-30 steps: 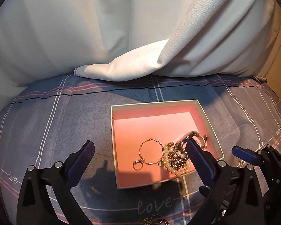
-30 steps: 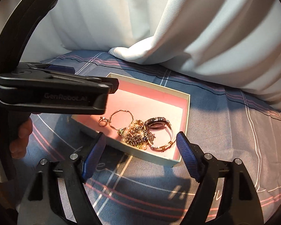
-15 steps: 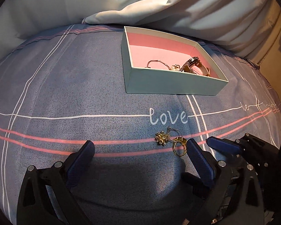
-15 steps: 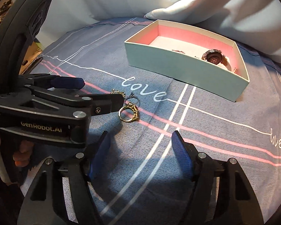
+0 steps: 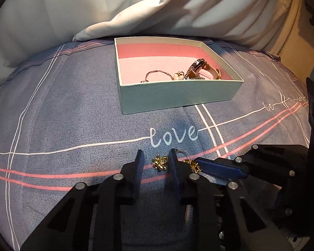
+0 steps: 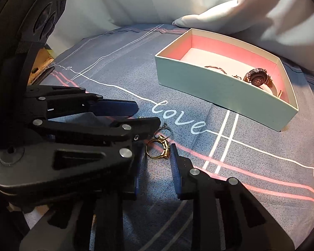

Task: Organize jewelry
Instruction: 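Grasp the gold flower charm with the left gripper while the right gripper grasps a gold ring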

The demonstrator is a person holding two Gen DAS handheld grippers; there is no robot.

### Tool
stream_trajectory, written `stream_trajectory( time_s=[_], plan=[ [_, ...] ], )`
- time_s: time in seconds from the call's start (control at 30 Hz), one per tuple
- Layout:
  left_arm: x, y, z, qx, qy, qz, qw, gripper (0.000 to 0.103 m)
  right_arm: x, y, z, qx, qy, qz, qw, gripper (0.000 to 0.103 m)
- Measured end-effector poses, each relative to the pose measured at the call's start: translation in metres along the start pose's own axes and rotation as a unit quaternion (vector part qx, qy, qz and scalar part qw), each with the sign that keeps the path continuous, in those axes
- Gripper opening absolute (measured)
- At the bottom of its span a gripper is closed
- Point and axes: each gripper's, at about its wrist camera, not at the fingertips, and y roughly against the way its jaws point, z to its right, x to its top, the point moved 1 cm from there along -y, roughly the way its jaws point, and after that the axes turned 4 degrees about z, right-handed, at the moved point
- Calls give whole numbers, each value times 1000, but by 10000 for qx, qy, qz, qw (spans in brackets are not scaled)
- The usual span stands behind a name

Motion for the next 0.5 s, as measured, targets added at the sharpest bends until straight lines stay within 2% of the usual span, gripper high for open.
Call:
stream_trajectory(
  time_s=[0.23,0.5],
  plan=[
    [0,11,-1,-97,110,155,9998,16,-4,14,2,-102,-89,119,9998,24],
    [7,14,0,-146,351,77,9992,16,-8,31,8,-171,-240,319,9991,24]
  ],
)
